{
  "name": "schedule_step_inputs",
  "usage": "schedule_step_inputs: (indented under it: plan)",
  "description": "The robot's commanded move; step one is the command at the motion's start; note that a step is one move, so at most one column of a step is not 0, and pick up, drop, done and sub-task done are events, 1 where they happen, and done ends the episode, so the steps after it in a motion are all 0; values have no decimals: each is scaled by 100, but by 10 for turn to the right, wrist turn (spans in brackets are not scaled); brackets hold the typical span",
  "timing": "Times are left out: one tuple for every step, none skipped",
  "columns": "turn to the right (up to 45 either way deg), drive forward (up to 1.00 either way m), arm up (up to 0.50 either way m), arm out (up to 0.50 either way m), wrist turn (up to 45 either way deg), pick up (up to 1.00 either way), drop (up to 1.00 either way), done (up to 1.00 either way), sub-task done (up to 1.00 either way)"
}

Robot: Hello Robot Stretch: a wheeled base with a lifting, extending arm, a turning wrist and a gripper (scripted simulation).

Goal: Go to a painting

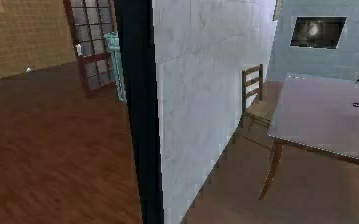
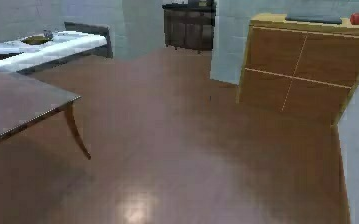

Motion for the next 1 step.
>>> schedule_step_inputs:
  plan:
    - [-390, 0, 0, 0, 0, 0, 0, 0, 0]
